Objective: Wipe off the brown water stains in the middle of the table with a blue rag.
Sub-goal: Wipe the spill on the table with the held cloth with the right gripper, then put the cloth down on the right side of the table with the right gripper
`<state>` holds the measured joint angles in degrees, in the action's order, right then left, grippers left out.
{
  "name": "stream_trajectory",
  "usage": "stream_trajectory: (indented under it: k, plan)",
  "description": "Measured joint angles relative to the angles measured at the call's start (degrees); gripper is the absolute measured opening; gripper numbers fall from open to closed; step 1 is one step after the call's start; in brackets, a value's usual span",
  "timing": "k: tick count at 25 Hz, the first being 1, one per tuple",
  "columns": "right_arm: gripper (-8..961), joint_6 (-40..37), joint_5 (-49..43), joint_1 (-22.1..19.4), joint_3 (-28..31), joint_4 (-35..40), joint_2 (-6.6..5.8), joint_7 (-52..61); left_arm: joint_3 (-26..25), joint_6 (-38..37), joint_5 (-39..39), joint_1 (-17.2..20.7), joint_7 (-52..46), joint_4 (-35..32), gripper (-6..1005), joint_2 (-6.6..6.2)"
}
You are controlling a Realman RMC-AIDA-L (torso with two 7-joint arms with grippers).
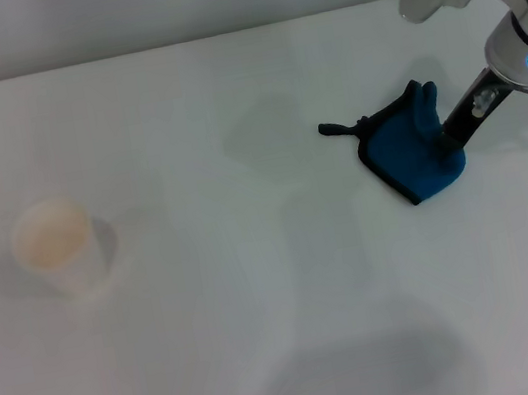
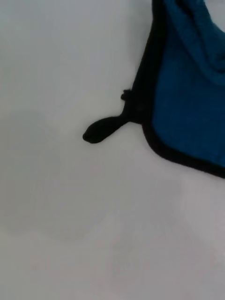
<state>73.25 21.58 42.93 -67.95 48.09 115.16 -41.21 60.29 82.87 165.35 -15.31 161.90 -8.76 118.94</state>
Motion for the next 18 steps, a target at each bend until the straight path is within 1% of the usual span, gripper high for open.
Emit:
stream_trajectory:
  k: [6,11,15,18]
  plan:
    - [100,-0.80,0.49,-1.40,0.18,-0.47,-0.08,-0.09,0.00,-0.35,0.07,-0.30,0.00,0.00,879,-0.02]
    - [122,-1.41,0.35,-2.35,2.10,-0.51,-0.12,0.11,0.00,-0.35,0.07,-0.58,0.00,-0.12,879,-0.11]
    - [140,-1.41,0.27,-3.06,2.48,0.13,-0.12,0.12,0.00,-0.47,0.13,-0.91,0.00,-0.23,880,-0.21]
    - [274,-1.12,0.34,-4.08,2.48,1.85,-0.04,0.09,0.00,-1.37,0.11,-1.09,0.00,-0.36,880,-0.21]
